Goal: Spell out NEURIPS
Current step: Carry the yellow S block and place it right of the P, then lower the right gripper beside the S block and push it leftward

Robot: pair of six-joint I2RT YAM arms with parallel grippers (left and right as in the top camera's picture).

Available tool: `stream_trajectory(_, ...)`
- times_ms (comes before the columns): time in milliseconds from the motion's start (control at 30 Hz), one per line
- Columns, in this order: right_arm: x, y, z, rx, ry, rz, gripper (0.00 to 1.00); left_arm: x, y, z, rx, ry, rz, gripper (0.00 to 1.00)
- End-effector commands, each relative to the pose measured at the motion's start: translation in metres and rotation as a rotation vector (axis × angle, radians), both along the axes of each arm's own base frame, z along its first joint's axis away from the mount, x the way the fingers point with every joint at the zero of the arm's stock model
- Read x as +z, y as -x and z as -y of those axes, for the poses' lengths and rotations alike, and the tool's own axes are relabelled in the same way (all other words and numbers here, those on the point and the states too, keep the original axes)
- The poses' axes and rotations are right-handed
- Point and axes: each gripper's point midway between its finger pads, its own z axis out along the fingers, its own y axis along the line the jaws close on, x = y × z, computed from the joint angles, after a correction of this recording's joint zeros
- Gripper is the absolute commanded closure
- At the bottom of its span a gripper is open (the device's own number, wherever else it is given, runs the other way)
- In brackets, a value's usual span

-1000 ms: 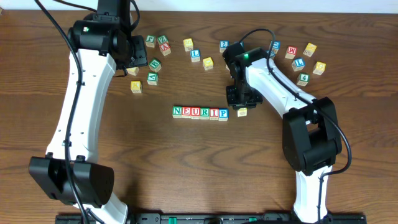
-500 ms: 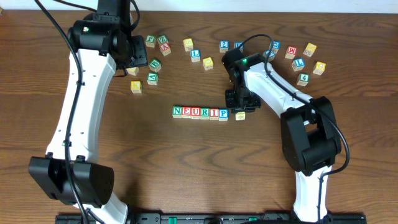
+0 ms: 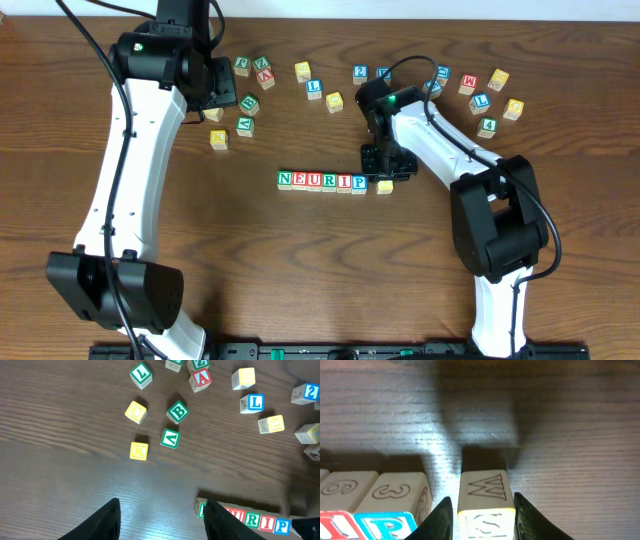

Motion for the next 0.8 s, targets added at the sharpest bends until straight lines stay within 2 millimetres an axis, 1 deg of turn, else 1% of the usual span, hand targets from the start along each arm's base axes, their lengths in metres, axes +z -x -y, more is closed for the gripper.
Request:
stream_trajectory(0,0.019,-0.006,-0.006,0.000,-0.034,0.031,0.68,-0.003,0.001,-0.003,-0.004,-0.017,-0.007,0.48)
stream_trajectory(133,0.041,-0.007,-0.006,0.012,-0.050,0.065,0.64,-0.003,0.001,-0.003,-0.004,-0.017,-0.008,0.47)
stream_trajectory(333,0.080,-0.002,-0.003,0.012,-0.077,0.126,0.62,-0.003,0.001,-0.003,-0.004,-0.017,-0.007,0.48)
stream_trajectory(400,0.092,-0.001,0.001,0.004,-0.084,0.148,0.58,-0.003,0.001,-0.003,-0.004,-0.017,-0.007,0.48)
stream_trajectory(467,0.097,-0.002,0.008,-0.010,-0.074,0.157,0.55,-0.003,0.001,-0.003,-0.004,-0.017,-0.008,0.47)
stream_trajectory(567,0.093,-0.001,0.023,-0.035,-0.041,0.142,0.54,-0.003,0.001,-0.003,-0.004,-0.017,-0.007,0.48)
stream_trajectory(600,0.084,0.000,0.032,-0.055,-0.033,0.124,0.54,-0.003,0.001,-0.003,-0.004,-0.017,-0.007,0.47)
stream_trajectory(767,0.057,0.000,0.052,-0.106,-0.024,0.109,0.55,-0.003,0.001,-0.003,-0.004,-0.017,-0.007,0.48)
